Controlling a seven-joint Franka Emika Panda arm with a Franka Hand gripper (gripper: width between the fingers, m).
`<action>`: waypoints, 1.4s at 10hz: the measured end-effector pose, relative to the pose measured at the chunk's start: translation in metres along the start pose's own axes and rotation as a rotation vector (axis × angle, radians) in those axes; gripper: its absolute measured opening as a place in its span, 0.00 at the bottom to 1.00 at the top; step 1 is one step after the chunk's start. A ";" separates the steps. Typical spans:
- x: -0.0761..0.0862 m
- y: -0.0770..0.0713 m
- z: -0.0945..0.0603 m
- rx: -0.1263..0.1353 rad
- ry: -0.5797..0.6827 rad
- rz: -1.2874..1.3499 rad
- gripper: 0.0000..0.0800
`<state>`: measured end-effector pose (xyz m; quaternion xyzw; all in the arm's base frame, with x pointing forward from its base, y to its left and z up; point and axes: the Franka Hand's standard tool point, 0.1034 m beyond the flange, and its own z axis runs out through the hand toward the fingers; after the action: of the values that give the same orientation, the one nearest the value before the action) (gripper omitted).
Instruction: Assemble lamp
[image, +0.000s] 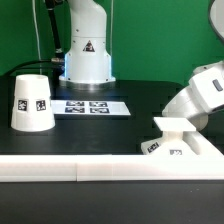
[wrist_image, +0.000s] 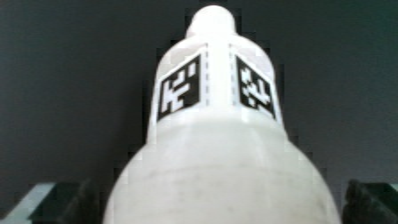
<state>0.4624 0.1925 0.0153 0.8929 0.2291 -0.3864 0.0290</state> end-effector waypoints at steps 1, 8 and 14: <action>0.000 -0.001 0.002 0.001 -0.003 -0.001 0.87; -0.002 0.005 0.001 0.010 0.000 -0.016 0.72; -0.072 0.050 -0.058 0.067 -0.058 -0.038 0.72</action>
Offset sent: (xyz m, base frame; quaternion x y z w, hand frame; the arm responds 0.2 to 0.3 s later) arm 0.0022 -0.0003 -0.0037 -0.0023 0.0030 0.0031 1.0000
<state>0.4803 0.1333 0.1003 0.8773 0.2319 -0.4201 -0.0018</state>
